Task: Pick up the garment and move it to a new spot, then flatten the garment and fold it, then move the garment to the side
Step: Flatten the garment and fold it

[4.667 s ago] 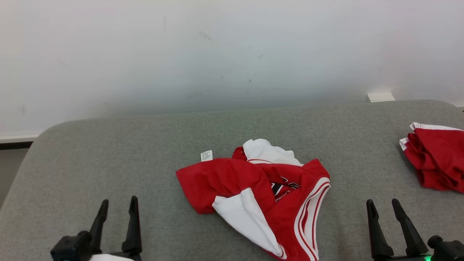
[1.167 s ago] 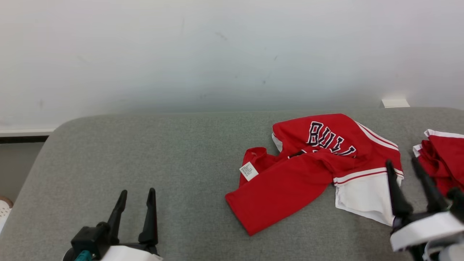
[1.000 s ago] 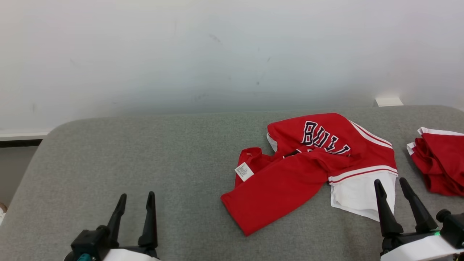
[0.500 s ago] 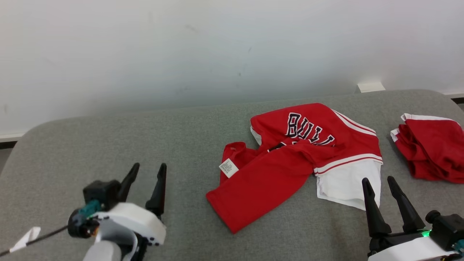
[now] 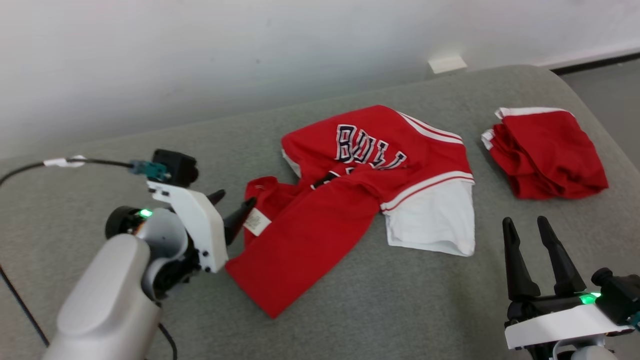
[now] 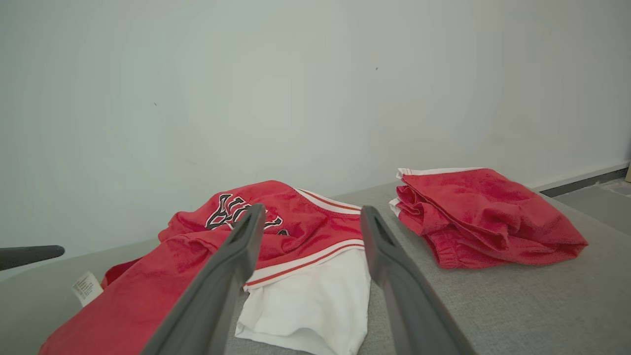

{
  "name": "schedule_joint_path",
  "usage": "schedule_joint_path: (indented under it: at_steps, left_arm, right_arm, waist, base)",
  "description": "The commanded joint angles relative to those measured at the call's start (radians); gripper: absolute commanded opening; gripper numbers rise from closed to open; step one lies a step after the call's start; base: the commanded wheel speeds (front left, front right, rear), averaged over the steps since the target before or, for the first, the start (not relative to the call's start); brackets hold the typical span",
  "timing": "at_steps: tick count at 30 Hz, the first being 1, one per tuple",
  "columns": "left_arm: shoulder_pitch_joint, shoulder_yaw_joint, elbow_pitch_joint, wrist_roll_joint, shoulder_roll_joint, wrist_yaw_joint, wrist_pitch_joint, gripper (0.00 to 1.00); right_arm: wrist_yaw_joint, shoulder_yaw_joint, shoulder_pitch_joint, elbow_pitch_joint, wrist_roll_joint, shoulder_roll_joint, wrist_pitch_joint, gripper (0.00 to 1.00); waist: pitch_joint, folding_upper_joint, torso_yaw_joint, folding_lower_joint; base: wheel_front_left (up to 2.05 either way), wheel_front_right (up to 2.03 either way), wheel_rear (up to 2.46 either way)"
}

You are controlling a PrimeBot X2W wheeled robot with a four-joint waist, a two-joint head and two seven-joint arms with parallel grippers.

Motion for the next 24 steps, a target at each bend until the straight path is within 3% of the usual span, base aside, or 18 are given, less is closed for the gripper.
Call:
schedule_joint_path:
  at_steps: [1, 10, 18, 19, 21, 22, 24]
  left_arm:
    - [-0.029, -0.015, 0.018, -0.044, 0.026, -0.001, 0.031, 1.0]
    - [-0.147, -0.133, 0.097, -0.175, 0.133, 0.0, 0.159, 1.0]
    - [-0.221, -0.219, 0.181, -0.221, 0.161, -0.001, 0.216, 0.98]
    - [-0.225, -0.226, 0.189, -0.227, 0.162, -0.001, 0.214, 0.72]
    - [-0.233, -0.239, 0.201, -0.241, 0.163, -0.001, 0.212, 0.05]
    - [-0.237, -0.246, 0.205, -0.25, 0.164, -0.001, 0.21, 0.0]
    - [-0.24, -0.262, 0.21, -0.258, 0.167, -0.001, 0.202, 0.0]
  right_arm:
    - [-0.002, 0.001, -0.014, 0.009, 0.012, 0.008, -0.011, 1.0]
    - [-0.002, 0.026, -0.047, 0.048, 0.04, 0.034, -0.033, 1.0]
    - [-0.002, 0.025, -0.062, 0.056, 0.053, 0.049, -0.035, 1.0]
    - [-0.002, 0.024, -0.06, 0.055, 0.052, 0.05, -0.035, 1.0]
    - [-0.002, 0.021, -0.056, 0.055, 0.049, 0.053, -0.035, 1.0]
    - [-0.002, 0.017, -0.053, 0.056, 0.047, 0.053, -0.035, 1.0]
    - [-0.002, 0.011, -0.046, 0.06, 0.04, 0.054, -0.035, 1.0]
  waist:
    - [0.046, 0.0, -0.054, 0.0]
    - [0.109, 0.0, -0.14, 0.0]
    - [0.145, 0.0, -0.189, 0.0]
    - [0.146, 0.0, -0.191, 0.0]
    - [0.144, 0.0, -0.192, 0.0]
    - [0.14, 0.0, -0.189, 0.0]
    - [0.128, 0.0, -0.179, 0.0]
  base:
    - [0.0, 0.0, 0.0]
    - [0.0, 0.0, 0.0]
    - [0.0, 0.0, 0.0]
    - [0.0, 0.0, 0.0]
    - [0.0, 0.0, 0.0]
    - [0.0, 0.0, 0.0]
    - [0.0, 0.0, 0.0]
